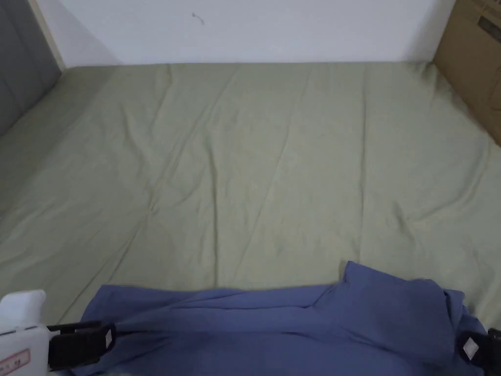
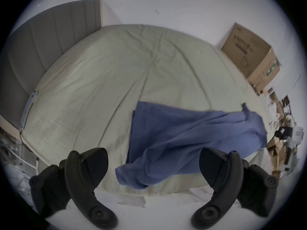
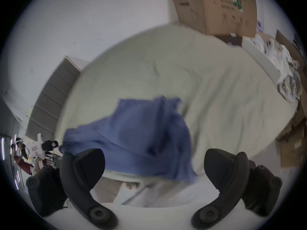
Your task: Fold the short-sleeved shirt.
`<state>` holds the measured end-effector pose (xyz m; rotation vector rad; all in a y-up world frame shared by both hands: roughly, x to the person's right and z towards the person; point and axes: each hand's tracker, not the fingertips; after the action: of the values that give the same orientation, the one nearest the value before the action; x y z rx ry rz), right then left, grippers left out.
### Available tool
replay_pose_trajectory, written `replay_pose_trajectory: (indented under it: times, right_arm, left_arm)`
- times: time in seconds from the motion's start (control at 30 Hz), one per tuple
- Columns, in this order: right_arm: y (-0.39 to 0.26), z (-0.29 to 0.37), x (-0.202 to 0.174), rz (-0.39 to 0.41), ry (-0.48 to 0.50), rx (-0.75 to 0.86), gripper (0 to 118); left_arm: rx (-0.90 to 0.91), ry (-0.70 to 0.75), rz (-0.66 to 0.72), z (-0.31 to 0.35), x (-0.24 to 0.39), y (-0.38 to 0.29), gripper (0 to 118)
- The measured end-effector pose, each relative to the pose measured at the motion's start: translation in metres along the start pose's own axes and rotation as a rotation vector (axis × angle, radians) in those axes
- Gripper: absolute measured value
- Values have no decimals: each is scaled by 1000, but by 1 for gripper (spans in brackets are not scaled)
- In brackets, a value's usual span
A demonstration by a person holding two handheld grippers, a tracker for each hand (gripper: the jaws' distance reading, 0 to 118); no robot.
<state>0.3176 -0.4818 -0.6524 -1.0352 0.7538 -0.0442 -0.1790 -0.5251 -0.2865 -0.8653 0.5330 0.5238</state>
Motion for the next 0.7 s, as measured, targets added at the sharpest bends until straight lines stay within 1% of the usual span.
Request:
replay_pose_trajectory:
  times: [0.03,0.13,0.17,0.2,0.23,0.27,0.3,0.33,0.37,0.4,0.47,0.5,0.53,0.57,0.6,0.63,0.67,0.7]
  right_arm:
    - [3,-1,-10,30,24,23,117]
    - [6,-11,-32,65,54,-16,117]
    - [3,-15,-41,72,74,-5,116]
    - [0,-21,-51,70,83,6,116]
    - [-1,-39,-38,81,115,-8,115]
    - [-3,-47,-46,94,126,-24,106]
    - [-7,-55,-54,103,120,-22,88]
    - [-12,-63,-63,126,125,-20,53]
    - [-16,-69,-90,143,111,-25,4]
    - [-21,-80,-102,157,88,-35,3]
    - [-28,-96,-122,196,109,-63,3]
    - [-31,-97,-141,215,103,-64,3]
    - [-34,-103,-154,268,104,-70,3]
    - [-37,-107,-167,298,96,-70,3]
    - [-40,-110,-180,322,100,-70,3]
    - [-31,-113,-172,333,103,-59,3]
    - [-32,-115,-177,334,104,-45,3]
    - [-32,-116,-184,338,117,-38,3]
  left_arm:
    - [15,-17,20,7,3,-1,113]
    - [49,-80,93,22,-3,-7,112]
    - [52,-108,118,25,-3,-12,105]
    - [69,-135,151,29,-6,-18,91]
    - [78,-151,181,31,-10,-24,64]
    - [88,-153,205,31,-14,-29,24]
    - [100,-145,232,32,-16,-37,6]
    - [111,-135,243,33,-19,-43,6]
    - [119,-132,260,34,-23,-48,4]
    - [110,-137,285,35,-30,-51,3]
    - [122,-147,329,36,-38,-57,3]
    - [136,-163,349,36,-43,-58,3]
    - [139,-172,361,36,-48,-58,3]
    - [149,-183,380,35,-53,-58,9]
    - [159,-195,397,32,-58,-58,27]
    - [166,-209,406,29,-63,-57,60]
    - [171,-217,418,24,-68,-57,100]
    - [148,-253,442,16,-73,-56,111]
